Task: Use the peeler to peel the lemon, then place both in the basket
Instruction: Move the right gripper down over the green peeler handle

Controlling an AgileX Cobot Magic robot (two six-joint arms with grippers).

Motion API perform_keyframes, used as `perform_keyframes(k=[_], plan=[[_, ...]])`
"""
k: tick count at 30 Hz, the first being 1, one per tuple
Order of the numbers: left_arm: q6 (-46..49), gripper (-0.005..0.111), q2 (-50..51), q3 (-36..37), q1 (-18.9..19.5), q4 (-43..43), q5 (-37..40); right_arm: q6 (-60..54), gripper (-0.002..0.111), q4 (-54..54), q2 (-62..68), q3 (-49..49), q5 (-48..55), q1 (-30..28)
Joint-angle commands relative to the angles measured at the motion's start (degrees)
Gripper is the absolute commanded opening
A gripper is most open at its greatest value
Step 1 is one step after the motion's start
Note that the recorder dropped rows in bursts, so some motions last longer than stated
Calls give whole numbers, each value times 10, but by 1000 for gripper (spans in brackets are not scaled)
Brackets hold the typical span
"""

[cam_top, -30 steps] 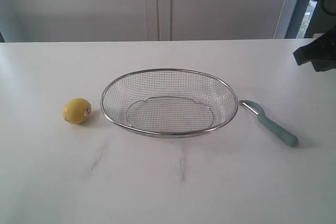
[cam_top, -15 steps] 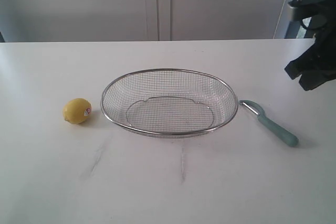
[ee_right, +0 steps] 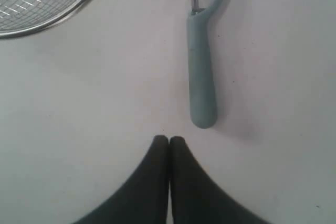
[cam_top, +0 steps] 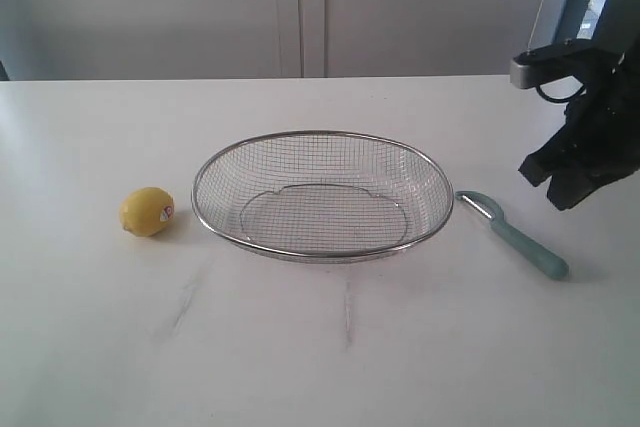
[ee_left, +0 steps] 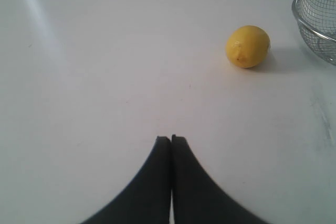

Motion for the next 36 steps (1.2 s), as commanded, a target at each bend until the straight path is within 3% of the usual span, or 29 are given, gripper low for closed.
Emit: perform_keyframes(k=[1, 8, 16, 36], plan=[[-2, 0, -3, 2, 1, -6, 2, -27, 4, -2, 14, -4, -6, 1], [-2, 0, -3, 2, 1, -6, 2, -31, 24, -4, 40, -4, -22, 1], [-2, 0, -3, 2, 1, -6, 2, -50, 57, -27, 53, -4, -60, 1], [-2, 0, -3, 2, 1, -6, 2, -50, 58, -50, 89, -4, -102, 2]])
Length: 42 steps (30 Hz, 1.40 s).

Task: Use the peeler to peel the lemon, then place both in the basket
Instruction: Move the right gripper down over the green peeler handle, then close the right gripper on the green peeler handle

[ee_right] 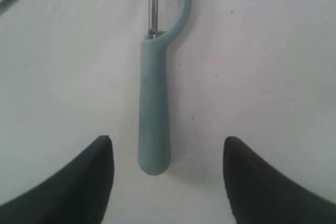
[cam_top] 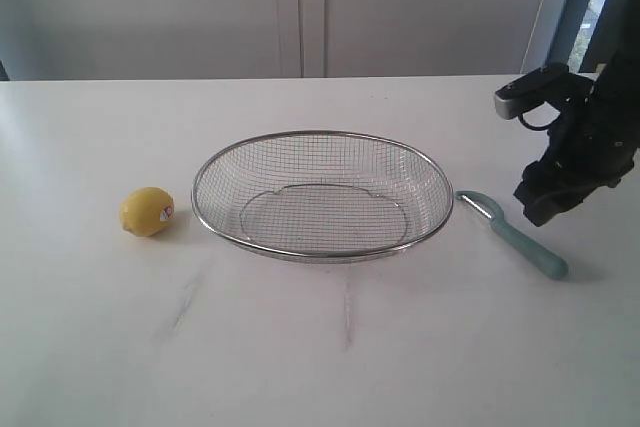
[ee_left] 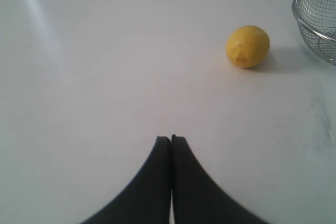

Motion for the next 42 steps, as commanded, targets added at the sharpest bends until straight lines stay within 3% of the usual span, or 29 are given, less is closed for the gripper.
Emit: perform_keyframes(k=[1, 42], plan=[[-2, 0, -3, 2, 1, -6, 2, -6, 58, 3, 18, -2, -7, 2], [-2, 0, -3, 2, 1, -6, 2, -6, 54, 26, 73, 0, -41, 2]])
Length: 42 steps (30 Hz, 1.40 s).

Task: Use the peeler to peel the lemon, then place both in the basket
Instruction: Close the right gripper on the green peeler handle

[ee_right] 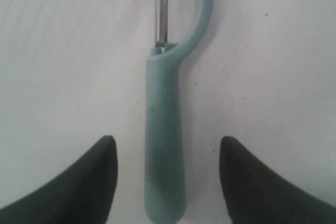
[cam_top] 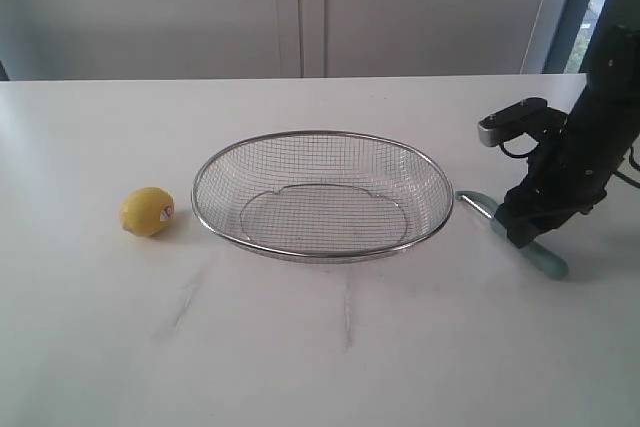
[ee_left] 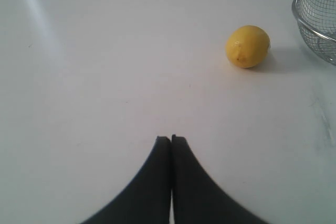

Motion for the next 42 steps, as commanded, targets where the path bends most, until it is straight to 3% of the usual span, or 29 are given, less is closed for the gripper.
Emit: perform_keyframes(k=[1, 42], plan=[[-2, 0, -3, 2, 1, -6, 2, -5, 54, 1, 6, 0, -4, 0], [-2, 0, -3, 2, 1, -6, 2, -11, 54, -12, 47, 0, -18, 0]])
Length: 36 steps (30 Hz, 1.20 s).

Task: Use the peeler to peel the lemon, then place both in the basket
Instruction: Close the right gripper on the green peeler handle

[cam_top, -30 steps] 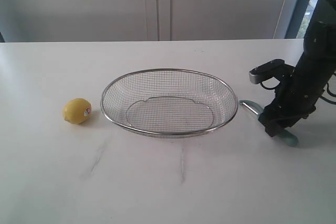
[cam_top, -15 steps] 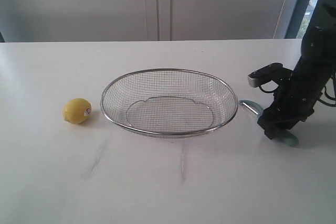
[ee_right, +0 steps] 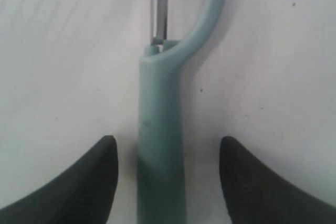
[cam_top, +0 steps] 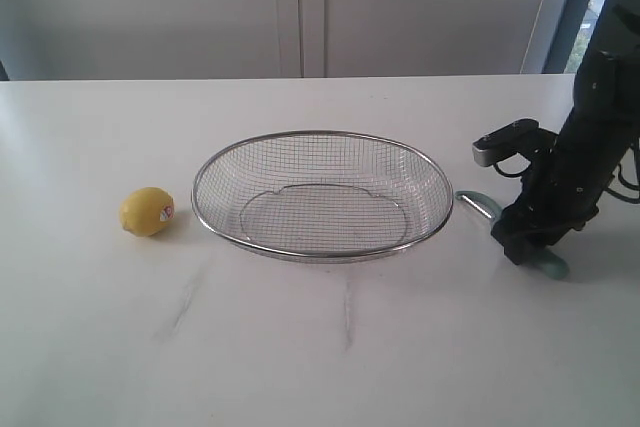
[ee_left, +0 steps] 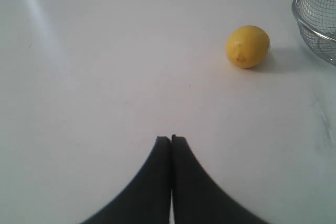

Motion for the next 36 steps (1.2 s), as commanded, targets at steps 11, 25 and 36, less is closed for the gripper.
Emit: perform_keyframes(k=[11, 25, 36], plan=[[-2, 0, -3, 2, 1, -6, 2, -7, 46, -11, 8, 0, 0, 0], [-2, 0, -3, 2, 1, -4, 2, -2, 16, -17, 8, 0, -5, 0], [-2, 0, -3, 2, 1, -4, 2, 36, 0, -19, -30, -1, 1, 0]])
